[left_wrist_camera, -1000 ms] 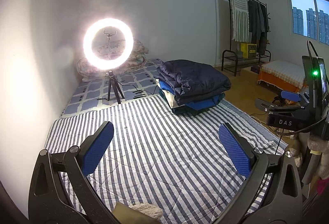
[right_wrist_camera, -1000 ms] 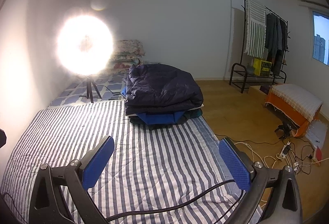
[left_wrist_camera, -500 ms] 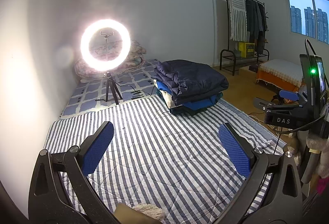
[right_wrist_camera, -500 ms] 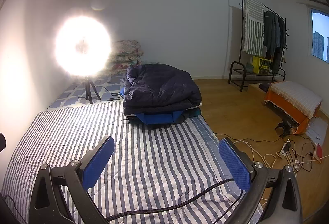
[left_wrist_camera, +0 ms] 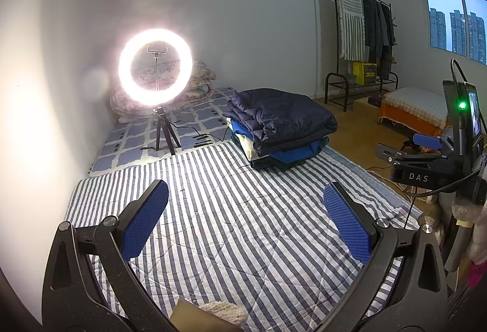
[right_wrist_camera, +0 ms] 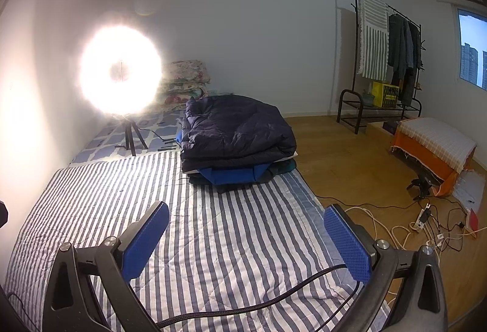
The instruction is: Fold large clothes
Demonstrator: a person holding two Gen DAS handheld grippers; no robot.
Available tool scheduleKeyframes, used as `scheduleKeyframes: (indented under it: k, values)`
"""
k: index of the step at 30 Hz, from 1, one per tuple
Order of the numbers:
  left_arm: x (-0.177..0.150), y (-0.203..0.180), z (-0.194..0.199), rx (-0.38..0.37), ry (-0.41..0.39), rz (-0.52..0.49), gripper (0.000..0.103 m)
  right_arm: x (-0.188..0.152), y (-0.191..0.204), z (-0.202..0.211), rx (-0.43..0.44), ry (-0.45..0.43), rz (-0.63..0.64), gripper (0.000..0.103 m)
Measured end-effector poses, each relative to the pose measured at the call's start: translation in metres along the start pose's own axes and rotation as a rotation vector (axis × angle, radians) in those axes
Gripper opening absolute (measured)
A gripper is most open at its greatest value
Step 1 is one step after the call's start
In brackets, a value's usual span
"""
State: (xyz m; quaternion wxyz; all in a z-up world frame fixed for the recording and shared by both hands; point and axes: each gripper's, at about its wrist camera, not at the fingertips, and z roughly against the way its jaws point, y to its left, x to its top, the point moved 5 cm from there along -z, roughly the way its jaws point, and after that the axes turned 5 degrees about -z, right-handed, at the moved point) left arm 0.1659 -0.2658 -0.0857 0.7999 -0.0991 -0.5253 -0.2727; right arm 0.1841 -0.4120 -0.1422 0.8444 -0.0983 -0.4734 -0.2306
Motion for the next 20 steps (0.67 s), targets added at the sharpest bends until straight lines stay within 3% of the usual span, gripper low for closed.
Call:
scheduleKeyframes:
  k: [20]
  values:
    - [0.0009,0.0065,0.0063,0.021,-0.011,0.007,0.103,-0.003,0.0026,-0.0015,0.003,0.007,0.012,0.103]
